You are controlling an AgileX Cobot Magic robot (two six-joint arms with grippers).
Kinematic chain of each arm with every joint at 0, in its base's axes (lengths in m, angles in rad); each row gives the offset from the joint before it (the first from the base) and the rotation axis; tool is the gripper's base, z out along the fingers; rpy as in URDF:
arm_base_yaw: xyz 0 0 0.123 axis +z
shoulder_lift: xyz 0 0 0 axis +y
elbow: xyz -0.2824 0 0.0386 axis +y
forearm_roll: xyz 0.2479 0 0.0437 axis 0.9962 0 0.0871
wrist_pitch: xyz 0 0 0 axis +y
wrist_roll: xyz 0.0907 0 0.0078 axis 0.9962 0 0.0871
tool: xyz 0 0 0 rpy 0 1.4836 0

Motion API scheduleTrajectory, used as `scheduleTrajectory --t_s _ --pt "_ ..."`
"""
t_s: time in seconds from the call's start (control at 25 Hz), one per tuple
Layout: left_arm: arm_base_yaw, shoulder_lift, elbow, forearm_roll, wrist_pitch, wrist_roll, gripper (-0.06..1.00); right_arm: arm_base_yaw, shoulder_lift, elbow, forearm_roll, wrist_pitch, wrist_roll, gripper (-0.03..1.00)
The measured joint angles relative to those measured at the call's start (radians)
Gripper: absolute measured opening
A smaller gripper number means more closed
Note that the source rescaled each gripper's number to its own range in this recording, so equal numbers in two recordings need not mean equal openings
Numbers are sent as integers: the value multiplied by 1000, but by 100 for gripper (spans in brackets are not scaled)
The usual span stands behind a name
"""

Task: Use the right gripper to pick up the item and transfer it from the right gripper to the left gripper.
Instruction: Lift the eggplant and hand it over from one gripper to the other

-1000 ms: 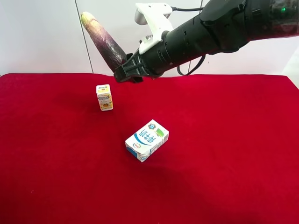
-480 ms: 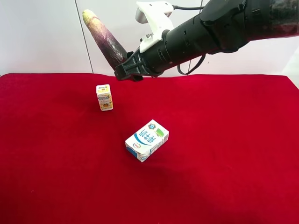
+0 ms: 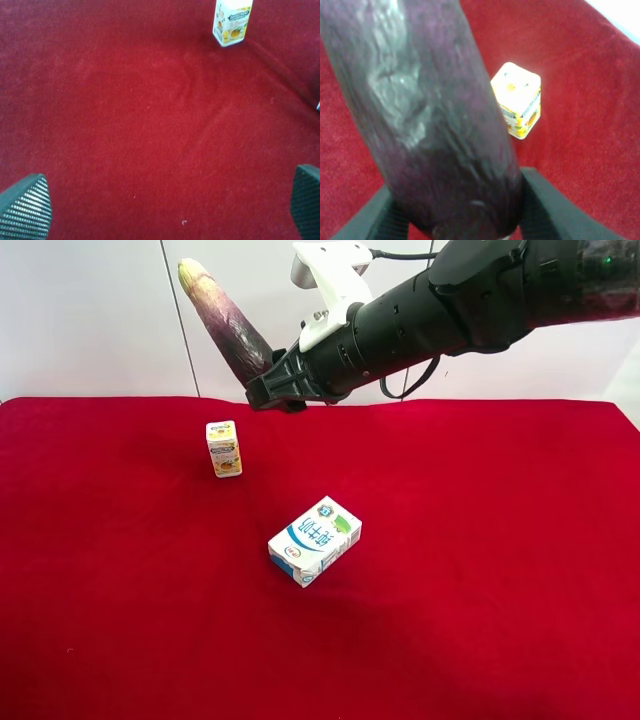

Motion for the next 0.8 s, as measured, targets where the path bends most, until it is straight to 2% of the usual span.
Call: scheduleTrajectory --t_s 0.32,0.4,0.56,0.68,0.8 --pt "0 220 -97 -190 -169 23 92 0 0 0 0 -2 -3 1" --pt "0 362 -98 -307 -272 102 92 0 0 0 0 -3 -3 1" --pt "0 560 -98 -525 -401 262 92 0 0 0 0 -3 -5 1" --pt "0 747 -98 -763 -449 444 92 0 0 0 0 -3 -24 1" --pt "0 927 -98 -1035 -438 675 92 0 0 0 0 -3 -38 1"
